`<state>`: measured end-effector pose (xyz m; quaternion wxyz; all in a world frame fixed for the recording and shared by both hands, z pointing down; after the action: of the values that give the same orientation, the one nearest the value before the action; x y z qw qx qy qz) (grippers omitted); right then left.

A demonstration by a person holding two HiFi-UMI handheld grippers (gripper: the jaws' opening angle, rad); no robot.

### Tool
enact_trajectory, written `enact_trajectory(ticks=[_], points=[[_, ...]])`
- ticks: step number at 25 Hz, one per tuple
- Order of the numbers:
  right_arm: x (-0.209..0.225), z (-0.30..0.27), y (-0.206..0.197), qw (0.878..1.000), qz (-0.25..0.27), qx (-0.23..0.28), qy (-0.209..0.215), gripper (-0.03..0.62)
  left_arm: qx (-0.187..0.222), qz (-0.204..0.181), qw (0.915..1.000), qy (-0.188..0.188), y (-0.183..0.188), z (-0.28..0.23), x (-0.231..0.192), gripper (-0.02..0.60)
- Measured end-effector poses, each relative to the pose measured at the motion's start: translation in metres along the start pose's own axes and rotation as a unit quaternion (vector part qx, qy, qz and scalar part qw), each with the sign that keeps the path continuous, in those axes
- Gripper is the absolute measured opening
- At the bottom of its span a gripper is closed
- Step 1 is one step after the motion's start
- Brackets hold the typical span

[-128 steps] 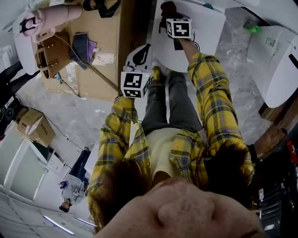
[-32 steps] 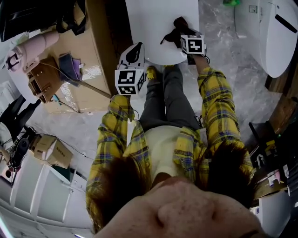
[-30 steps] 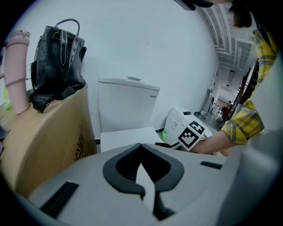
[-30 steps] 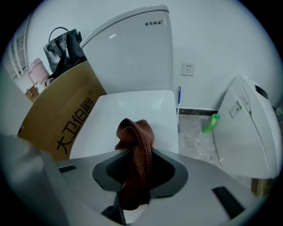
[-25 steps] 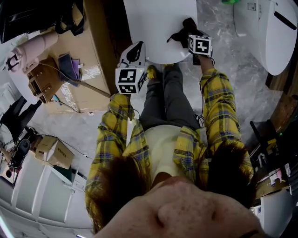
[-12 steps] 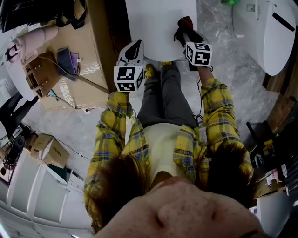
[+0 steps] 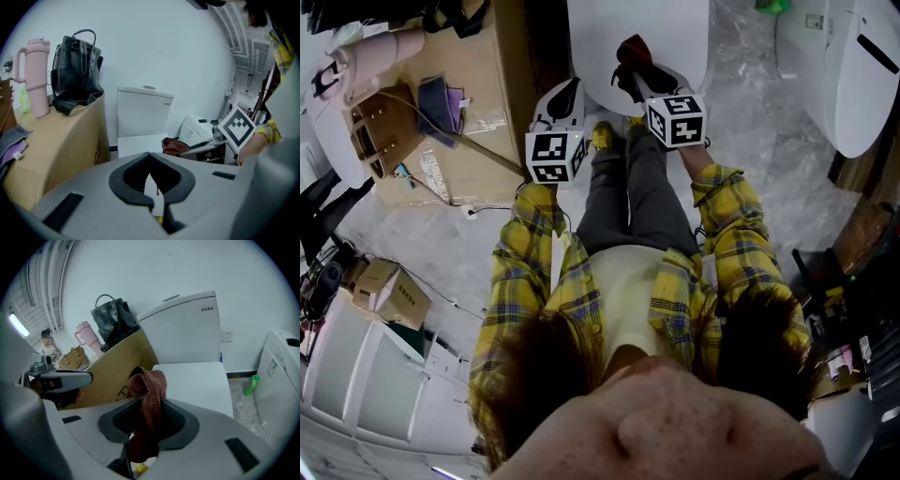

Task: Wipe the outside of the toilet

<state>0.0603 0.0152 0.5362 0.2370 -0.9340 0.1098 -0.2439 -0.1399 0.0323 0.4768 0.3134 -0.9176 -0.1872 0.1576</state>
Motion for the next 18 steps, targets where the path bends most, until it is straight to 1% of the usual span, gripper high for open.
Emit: enact_trajectory(ticks=[7,10,13,18], points=[[-0.042,-0.042,-0.014,0.998,0.026,-0.038,0.052,0.124,-0.003,0.013,0.9998,0.015,-0.014,0.012,-0.011,0.002],[-0.055,-0.063,-0.020,0.995,0.047,-0.057,0.064,0.124,-0.003,0.017,0.9997,0.018,-0.016,0.014,-0.013,0.002],[-0.059,-0.081,-0.026,0.993,0.055,-0.074,0.067,0.124,-0.005,0.022,0.9995,0.020,-0.019,0.015,-0.015,0.002],[-0.044,-0.103,-0.042,0.992,0.028,-0.114,0.043,0.124,-0.012,0.025,0.9994,0.020,-0.026,0.012,-0.017,0.002]])
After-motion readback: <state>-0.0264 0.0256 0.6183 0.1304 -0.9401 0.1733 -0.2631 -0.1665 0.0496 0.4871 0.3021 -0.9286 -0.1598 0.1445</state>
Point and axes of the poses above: the fingertips, and each gripper's own axes: z backward along the fingers, x to its right, y out of its top, the point moved 9 cm from there along z, backward along the fingers, and after that the axes turned 9 degrees about -x, right-handed, at the moved point
